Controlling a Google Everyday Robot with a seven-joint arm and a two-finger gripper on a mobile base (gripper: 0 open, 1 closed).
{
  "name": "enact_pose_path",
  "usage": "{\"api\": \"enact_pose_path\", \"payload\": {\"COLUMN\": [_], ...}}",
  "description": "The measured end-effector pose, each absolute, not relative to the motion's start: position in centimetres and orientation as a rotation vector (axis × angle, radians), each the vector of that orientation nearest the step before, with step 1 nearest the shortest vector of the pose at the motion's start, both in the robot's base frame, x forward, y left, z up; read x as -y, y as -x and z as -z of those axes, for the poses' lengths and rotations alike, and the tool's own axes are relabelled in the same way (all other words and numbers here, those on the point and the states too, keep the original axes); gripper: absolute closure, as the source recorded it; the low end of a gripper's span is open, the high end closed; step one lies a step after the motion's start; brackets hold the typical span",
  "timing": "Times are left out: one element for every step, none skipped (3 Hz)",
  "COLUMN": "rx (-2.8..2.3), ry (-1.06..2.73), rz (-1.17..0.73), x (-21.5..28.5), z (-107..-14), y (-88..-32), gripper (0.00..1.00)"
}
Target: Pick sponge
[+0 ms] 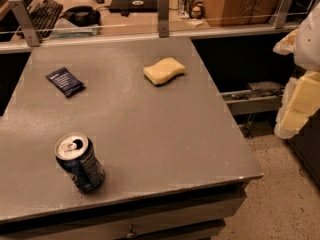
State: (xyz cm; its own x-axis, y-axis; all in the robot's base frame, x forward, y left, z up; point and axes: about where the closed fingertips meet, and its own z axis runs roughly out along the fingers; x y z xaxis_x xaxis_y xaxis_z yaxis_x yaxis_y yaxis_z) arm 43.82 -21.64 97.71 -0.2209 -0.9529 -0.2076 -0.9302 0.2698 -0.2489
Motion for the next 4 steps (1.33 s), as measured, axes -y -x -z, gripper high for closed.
{"api": "enact_pose_path", "payload": {"rx": [-2.229,-2.158,-2.043,-1.915], "ry": [1.723,1.734,1.758,1.773], "rz": [0.102,0.054,-0.035,-0.12], "x": [21.6,20.3,16.9,12.2], "z": [-97.7,-97.1,-95.2,-92.4], "y": [-43.8,-46.0,-51.3,-58.0], "gripper": [0.0,0.0,0.0,0.0]}}
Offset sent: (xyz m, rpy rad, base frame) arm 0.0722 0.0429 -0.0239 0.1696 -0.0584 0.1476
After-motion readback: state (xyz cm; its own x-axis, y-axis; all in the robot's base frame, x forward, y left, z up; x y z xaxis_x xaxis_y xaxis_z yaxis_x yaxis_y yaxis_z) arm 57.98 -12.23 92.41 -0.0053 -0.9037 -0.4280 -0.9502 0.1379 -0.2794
